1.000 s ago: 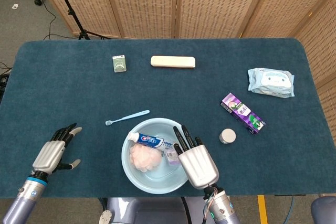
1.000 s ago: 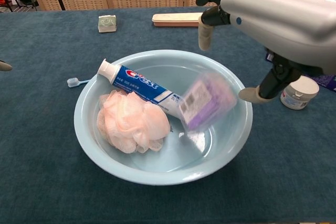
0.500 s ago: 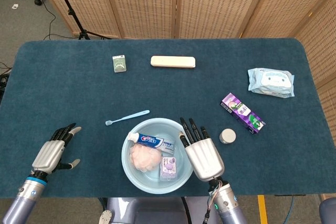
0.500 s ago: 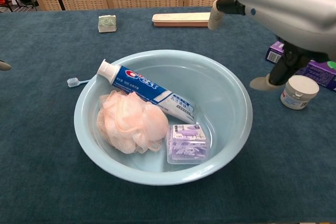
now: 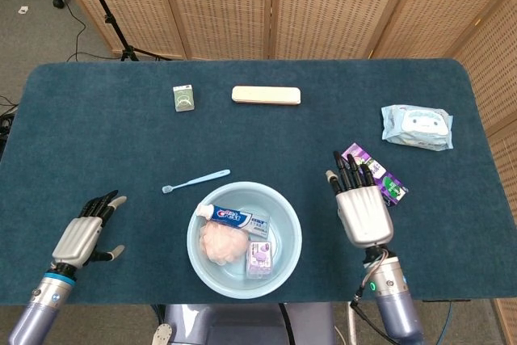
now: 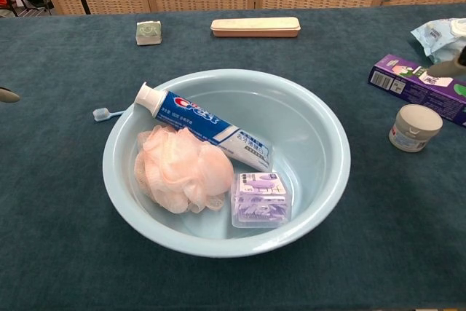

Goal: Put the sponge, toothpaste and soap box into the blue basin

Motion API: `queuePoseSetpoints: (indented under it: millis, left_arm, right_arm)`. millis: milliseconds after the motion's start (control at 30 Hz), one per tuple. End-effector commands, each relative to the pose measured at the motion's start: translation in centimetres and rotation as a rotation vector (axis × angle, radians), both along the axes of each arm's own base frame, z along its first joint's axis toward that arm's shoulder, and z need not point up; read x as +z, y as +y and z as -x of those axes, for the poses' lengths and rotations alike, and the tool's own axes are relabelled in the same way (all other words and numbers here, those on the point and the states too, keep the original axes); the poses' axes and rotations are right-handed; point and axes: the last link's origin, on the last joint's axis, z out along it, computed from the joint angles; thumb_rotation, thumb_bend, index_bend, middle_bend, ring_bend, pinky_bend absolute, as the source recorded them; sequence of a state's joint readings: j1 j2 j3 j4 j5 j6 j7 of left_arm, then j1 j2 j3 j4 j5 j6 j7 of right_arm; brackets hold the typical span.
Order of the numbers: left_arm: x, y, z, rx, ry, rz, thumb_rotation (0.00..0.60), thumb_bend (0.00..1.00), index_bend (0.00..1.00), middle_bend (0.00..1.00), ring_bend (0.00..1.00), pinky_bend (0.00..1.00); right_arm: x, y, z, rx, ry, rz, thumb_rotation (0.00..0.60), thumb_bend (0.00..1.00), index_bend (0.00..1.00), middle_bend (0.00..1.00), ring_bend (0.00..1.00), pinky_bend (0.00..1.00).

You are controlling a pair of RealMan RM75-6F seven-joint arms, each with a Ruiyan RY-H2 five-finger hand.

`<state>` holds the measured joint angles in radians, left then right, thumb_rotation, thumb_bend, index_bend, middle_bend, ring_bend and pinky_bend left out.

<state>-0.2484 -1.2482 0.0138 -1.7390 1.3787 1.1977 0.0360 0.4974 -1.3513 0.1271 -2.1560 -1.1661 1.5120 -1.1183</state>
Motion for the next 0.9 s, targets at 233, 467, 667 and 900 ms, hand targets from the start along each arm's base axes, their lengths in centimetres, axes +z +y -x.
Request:
queuePoseSetpoints:
  millis: [233,467,667,900]
  left_arm:
    - [-0.4,-0.1,0.0,-0.007,0.017,-0.009,0.600,0.23,0.00,0.00,0.00,0.00]
    - [-0.6,0.0,0.2,-0.012,0.037,-0.038,0.600,0.23,0.00,0.00,0.00,0.00]
    - [-0.2,0.4,0.4,-0.017,0.052,-0.096,0.600,0.23,0.00,0.00,0.00,0.00]
    - [0.3,0.5,0.4,-0.037,0.064,-0.163,0.600,0.21,0.00,0.00,0.00,0.00]
  right_arm:
    - [4.5,-1.4,6.7,-0.127,-0.088,0.090,0.600,0.18,0.21,0.00,0.00,0.16]
    - [6.3,-0.6,11.3,-0.178,-0.170,0.098,0.600,0.18,0.19,0.00,0.00,0.14]
    - [6.5,0.8,14.6,-0.222,-0.219,0.066,0.600,0.18,0.19,0.00,0.00,0.12]
    - [6.6,2.5,17.4,-0.271,-0.232,0.012,0.600,0.16,0.04,0.00,0.00,0.01]
